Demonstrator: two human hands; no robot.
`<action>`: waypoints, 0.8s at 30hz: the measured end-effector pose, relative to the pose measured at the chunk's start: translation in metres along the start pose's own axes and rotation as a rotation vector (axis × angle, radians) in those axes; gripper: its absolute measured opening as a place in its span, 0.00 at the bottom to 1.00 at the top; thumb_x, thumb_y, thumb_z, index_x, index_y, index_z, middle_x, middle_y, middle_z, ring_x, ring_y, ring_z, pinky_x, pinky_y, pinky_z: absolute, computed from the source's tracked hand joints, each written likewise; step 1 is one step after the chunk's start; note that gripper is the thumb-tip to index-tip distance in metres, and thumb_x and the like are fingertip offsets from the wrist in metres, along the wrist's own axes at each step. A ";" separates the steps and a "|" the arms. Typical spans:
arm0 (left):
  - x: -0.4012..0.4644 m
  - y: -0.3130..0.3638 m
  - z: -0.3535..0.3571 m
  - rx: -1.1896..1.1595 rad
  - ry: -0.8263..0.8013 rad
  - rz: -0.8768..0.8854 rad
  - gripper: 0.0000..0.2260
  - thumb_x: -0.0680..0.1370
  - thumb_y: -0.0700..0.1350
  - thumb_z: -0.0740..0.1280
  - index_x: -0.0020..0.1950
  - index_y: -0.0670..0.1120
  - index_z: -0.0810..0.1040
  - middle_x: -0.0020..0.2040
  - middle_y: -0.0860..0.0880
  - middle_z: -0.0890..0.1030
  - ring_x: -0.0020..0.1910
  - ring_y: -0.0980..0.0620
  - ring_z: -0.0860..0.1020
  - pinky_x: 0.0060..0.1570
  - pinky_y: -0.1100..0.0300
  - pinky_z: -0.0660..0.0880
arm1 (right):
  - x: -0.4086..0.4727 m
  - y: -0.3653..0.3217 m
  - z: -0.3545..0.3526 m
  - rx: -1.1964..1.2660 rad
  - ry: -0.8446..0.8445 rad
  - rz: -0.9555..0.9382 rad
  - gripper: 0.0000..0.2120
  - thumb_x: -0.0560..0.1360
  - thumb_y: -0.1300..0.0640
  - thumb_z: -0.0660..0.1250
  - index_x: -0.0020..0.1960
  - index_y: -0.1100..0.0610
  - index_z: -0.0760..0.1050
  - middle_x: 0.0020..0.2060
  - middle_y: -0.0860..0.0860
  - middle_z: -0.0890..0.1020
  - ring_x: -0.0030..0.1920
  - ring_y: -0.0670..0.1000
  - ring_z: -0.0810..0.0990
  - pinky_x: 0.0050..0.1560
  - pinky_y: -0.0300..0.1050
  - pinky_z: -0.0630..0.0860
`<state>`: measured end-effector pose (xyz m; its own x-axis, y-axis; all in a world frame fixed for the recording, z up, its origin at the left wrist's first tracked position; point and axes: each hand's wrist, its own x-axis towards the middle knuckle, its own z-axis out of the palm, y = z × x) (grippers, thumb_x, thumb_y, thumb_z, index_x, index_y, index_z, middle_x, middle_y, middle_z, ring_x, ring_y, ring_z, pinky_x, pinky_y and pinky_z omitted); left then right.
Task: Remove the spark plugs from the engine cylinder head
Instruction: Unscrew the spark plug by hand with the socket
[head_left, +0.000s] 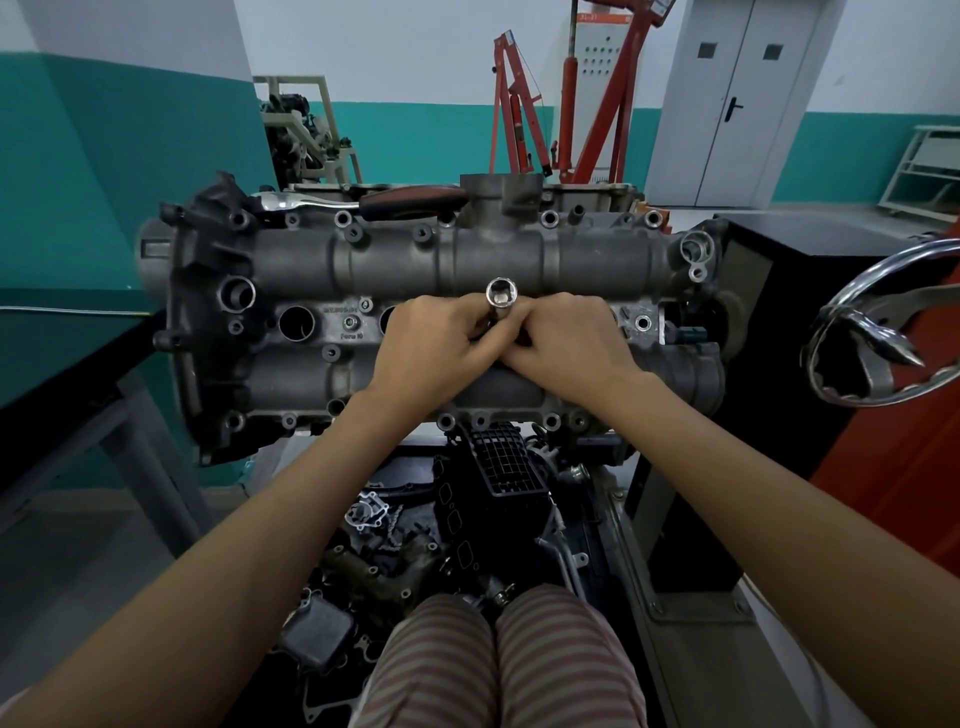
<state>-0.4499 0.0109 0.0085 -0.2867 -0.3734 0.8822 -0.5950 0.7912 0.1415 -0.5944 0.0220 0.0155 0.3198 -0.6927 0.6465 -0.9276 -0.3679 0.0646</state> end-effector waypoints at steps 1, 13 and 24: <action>0.000 -0.001 0.000 -0.005 -0.002 -0.009 0.20 0.75 0.54 0.62 0.27 0.55 0.57 0.21 0.54 0.63 0.21 0.54 0.63 0.26 0.65 0.54 | 0.000 0.000 0.000 -0.006 -0.009 -0.006 0.18 0.75 0.46 0.57 0.44 0.58 0.78 0.36 0.56 0.82 0.40 0.59 0.79 0.34 0.44 0.63; 0.000 -0.001 0.002 0.032 -0.040 -0.020 0.14 0.77 0.51 0.63 0.33 0.48 0.69 0.23 0.53 0.69 0.23 0.51 0.69 0.27 0.64 0.56 | -0.001 -0.003 -0.002 0.019 0.010 0.000 0.19 0.73 0.44 0.59 0.50 0.60 0.71 0.35 0.54 0.81 0.36 0.56 0.79 0.31 0.43 0.63; 0.000 0.003 0.000 -0.033 -0.038 -0.018 0.08 0.74 0.50 0.60 0.38 0.49 0.64 0.28 0.60 0.62 0.28 0.58 0.63 0.25 0.62 0.63 | -0.002 -0.003 -0.003 0.028 0.029 -0.065 0.24 0.71 0.45 0.49 0.55 0.59 0.72 0.44 0.53 0.81 0.42 0.57 0.79 0.35 0.45 0.64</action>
<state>-0.4518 0.0135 0.0084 -0.3050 -0.4052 0.8618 -0.5753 0.7996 0.1724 -0.5930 0.0264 0.0166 0.3729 -0.6488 0.6633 -0.8993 -0.4287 0.0862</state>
